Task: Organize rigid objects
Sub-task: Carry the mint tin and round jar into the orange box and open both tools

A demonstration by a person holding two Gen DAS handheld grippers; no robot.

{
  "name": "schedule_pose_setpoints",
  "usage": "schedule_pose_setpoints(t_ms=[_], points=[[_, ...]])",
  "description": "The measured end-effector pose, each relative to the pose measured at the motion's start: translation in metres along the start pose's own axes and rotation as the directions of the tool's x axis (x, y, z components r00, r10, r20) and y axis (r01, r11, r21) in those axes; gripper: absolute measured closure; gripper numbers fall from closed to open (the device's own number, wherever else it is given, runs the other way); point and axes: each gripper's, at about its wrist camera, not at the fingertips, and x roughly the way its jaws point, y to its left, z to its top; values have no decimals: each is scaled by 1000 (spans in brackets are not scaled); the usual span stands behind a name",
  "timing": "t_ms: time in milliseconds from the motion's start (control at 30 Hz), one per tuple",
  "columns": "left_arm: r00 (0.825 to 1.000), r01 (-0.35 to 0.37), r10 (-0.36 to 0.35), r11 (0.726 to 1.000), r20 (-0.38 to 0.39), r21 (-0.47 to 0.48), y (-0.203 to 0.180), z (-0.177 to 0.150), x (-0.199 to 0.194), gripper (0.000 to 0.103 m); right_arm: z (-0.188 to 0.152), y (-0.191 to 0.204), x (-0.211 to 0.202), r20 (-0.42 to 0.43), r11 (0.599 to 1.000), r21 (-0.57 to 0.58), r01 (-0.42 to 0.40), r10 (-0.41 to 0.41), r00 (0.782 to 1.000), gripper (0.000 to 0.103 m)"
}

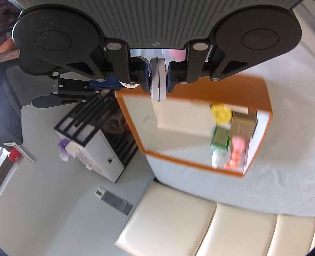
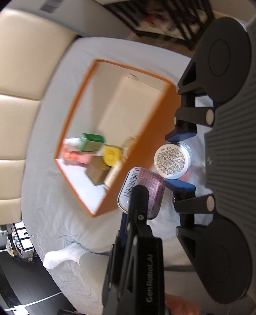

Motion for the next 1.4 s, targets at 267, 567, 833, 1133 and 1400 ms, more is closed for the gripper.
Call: schedule_pose_setpoints(t_ms=[267, 567, 833, 1133, 1400], points=[[996, -42, 39, 998, 76, 41, 1, 49, 24, 84, 50, -22, 14, 38, 1000, -23, 21, -21, 999, 62], [997, -64, 63, 997, -34, -47, 50, 86, 90, 84, 86, -64, 71, -15, 998, -13, 67, -68, 998, 62], [990, -39, 18, 988, -137, -150, 89, 89, 149, 84, 106, -102, 137, -119, 998, 60, 23, -16, 993, 62], [940, -99, 34, 979, -339, -176, 103, 88, 189, 84, 108, -106, 175, -194, 999, 32, -6, 12, 981, 62], [907, -69, -50, 962, -418, -265, 112, 75, 208, 84, 108, -105, 180, -196, 999, 45, 14, -5, 981, 62]])
